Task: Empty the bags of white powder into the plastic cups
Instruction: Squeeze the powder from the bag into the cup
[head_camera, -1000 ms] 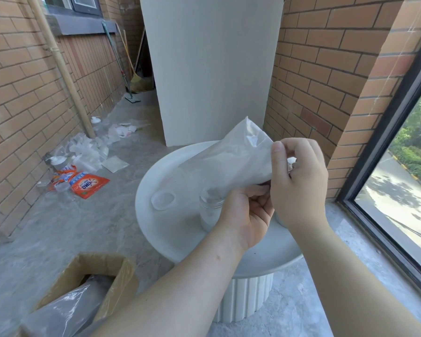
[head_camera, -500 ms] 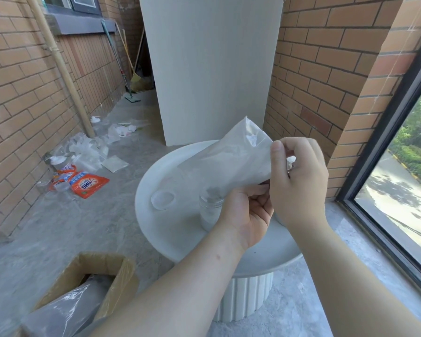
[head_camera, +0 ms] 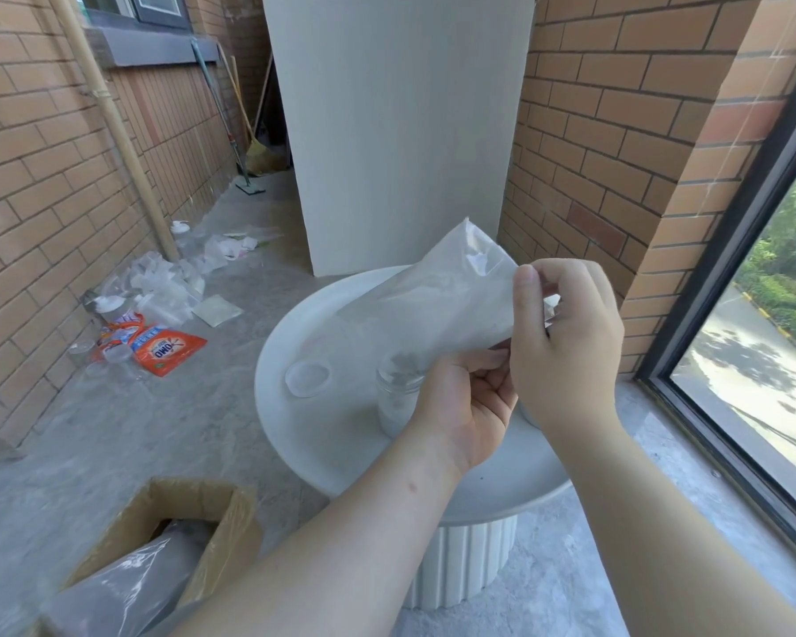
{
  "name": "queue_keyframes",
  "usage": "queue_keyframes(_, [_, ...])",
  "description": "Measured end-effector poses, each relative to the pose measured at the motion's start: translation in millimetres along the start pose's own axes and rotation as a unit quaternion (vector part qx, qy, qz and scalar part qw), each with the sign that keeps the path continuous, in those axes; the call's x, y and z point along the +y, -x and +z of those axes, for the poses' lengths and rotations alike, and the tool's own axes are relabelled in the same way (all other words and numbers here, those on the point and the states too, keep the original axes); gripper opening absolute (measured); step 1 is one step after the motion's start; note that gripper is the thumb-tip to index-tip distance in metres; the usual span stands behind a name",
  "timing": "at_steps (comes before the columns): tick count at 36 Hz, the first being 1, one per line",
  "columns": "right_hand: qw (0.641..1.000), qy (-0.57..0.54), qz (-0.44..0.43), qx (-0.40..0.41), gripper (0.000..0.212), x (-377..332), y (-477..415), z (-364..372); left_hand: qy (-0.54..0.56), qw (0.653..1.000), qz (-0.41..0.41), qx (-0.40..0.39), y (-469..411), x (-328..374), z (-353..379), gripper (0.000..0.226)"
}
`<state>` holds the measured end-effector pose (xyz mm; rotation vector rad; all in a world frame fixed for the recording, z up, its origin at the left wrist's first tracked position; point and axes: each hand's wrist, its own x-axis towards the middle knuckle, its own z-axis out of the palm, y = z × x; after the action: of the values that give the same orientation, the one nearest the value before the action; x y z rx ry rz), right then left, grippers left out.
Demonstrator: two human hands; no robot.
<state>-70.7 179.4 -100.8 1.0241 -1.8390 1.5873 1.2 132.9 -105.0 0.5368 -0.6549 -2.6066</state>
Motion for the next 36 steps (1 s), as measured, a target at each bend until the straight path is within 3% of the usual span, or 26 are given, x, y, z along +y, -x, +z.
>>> queue_keyframes(15, [1.0, -0.003, 0.004, -0.016, 0.013, -0.6, -0.7, -0.2, 0.005, 1.0, -0.007, 0.007, -1.8, 0.4, -2.5, 0.036])
queue_keyframes(22, [1.0, 0.0, -0.012, -0.017, 0.015, -2.3, 1.3, 1.0, -0.017, 1.0, -0.006, 0.007, -3.2, 0.5, -2.5, 0.048])
queue_keyframes(28, [1.0, -0.006, -0.001, -0.017, 0.014, -1.6, 1.5, 0.1, 0.0, 1.0, -0.013, 0.006, -2.7, 0.0, -3.7, 0.036])
queue_keyframes(36, [1.0, -0.001, 0.0, -0.017, 0.014, -2.1, 1.8, -0.5, 0.002, 1.0, -0.009, 0.006, -3.4, -0.4, -3.8, 0.039])
